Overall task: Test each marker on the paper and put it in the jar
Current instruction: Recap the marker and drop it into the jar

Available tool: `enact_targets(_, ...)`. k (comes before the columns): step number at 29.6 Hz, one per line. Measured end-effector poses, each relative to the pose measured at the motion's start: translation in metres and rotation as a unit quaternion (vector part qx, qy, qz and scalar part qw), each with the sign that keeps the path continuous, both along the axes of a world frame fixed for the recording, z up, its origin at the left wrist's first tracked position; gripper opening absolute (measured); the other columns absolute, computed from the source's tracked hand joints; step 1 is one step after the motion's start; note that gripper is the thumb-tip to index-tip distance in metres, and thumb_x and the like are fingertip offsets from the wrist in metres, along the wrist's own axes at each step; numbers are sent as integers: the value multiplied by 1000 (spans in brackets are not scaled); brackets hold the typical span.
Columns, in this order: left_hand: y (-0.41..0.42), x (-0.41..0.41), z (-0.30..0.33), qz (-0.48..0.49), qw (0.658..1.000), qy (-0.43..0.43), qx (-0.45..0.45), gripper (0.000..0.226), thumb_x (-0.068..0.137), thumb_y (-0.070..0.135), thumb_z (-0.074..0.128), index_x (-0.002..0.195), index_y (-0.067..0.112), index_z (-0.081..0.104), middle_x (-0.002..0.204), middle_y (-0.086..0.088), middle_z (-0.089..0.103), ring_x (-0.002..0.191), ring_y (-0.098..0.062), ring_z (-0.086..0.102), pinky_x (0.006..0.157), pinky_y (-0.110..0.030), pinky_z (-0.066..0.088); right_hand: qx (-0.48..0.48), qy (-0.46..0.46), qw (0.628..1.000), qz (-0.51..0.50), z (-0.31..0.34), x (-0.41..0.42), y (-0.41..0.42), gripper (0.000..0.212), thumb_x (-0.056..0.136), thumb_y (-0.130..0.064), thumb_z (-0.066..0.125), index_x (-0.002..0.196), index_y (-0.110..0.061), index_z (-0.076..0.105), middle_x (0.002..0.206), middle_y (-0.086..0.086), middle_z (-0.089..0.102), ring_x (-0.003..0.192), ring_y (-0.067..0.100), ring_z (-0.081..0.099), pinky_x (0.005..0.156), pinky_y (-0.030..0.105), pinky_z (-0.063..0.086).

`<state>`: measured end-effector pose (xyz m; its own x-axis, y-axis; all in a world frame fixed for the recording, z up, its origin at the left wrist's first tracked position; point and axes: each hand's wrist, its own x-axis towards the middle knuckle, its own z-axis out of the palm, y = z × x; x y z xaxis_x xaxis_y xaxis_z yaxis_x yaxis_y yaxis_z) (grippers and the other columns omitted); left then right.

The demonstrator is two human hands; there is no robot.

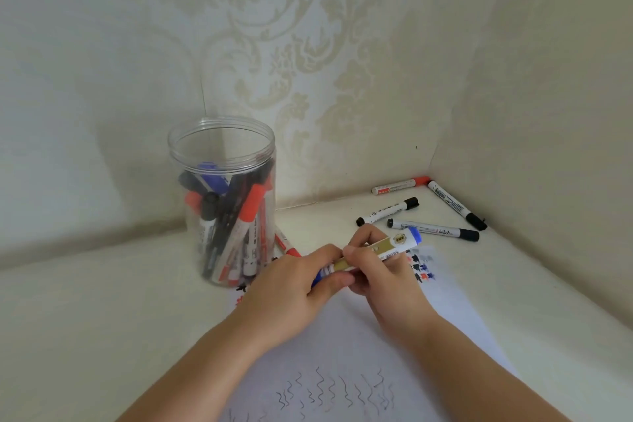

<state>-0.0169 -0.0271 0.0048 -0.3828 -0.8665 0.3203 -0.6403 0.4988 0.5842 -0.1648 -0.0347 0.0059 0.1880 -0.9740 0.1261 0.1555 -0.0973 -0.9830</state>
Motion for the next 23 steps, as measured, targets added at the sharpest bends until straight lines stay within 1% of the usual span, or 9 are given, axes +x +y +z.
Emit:
enact_targets(4, 1, 7, -1, 0, 998, 52, 34, 38, 80, 66, 36, 104, 39, 48, 71, 0, 63, 63, -9, 58, 62, -27, 47, -7, -13, 1000, 10, 2, 0, 2, 8, 80, -14, 53, 75, -8, 56, 54, 5, 55, 44, 11, 47, 42, 19, 37)
enact_targets(6, 2, 13, 1, 39, 991, 119, 56, 39, 81, 68, 31, 107, 43, 44, 73, 3, 60, 70, -5, 55, 67, -19, 43, 4, -28, 998, -47, 6, -6, -2, 10, 85, -11, 55, 82, -6, 64, 53, 8, 58, 43, 17, 49, 41, 24, 39)
enact_targets(8, 1, 19, 2, 61, 979, 186, 63, 38, 80, 67, 31, 105, 44, 46, 69, 10, 57, 68, -4, 53, 69, -23, 43, 29, -20, 993, -113, 8, -16, -7, 14, 88, -9, 56, 76, -5, 63, 48, 7, 57, 40, 18, 45, 41, 25, 38)
enact_targets(10, 0, 21, 3, 62, 967, 236, 73, 27, 84, 54, 32, 101, 41, 49, 67, 14, 57, 62, -5, 51, 68, -30, 43, 35, 49, 988, -141, 5, -20, -11, 19, 84, -14, 64, 67, -9, 57, 43, -2, 51, 38, 12, 40, 42, 23, 35)
enact_targets(12, -1, 19, 3, 57, 960, 257, 91, 21, 89, 39, 32, 100, 38, 50, 67, 10, 57, 61, -5, 49, 70, -34, 43, 32, 112, 985, -125, 1, -15, -11, 22, 80, -16, 70, 66, -12, 54, 43, -10, 50, 36, 5, 40, 41, 17, 35)
enact_targets(15, -2, 17, 1, 54, 967, 228, 96, 21, 90, 31, 32, 103, 36, 48, 74, 8, 59, 68, 0, 52, 74, -26, 43, 29, 172, 982, -76, -4, -4, -8, 17, 79, -13, 68, 71, -11, 52, 50, -6, 56, 39, 4, 42, 41, 14, 33)
enact_targets(17, -4, 16, -2, 55, 976, 196, 82, 20, 95, 22, 34, 108, 31, 46, 85, 11, 59, 79, 3, 56, 79, -16, 44, 21, 210, 975, -68, -7, 0, -8, 18, 78, -10, 65, 70, -9, 49, 58, 9, 48, 43, 11, 35, 41, 16, 26)
enact_targets(20, -5, 15, -6, 61, 988, 128, 64, 24, 95, 25, 37, 118, 32, 38, 101, 20, 55, 91, 11, 52, 77, -2, 40, 9, 205, 975, -78, -10, 3, -7, 20, 78, -5, 62, 66, -7, 45, 60, 13, 40, 54, 20, 33, 44, 23, 26)
enact_targets(23, -5, 13, -8, 62, 993, 95, 44, 30, 94, 28, 38, 123, 33, 33, 108, 10, 56, 95, 0, 54, 82, -18, 46, -3, 222, 972, -70, -11, 6, -6, 24, 79, -7, 61, 64, -8, 42, 58, 12, 37, 54, 21, 31, 43, 23, 25)
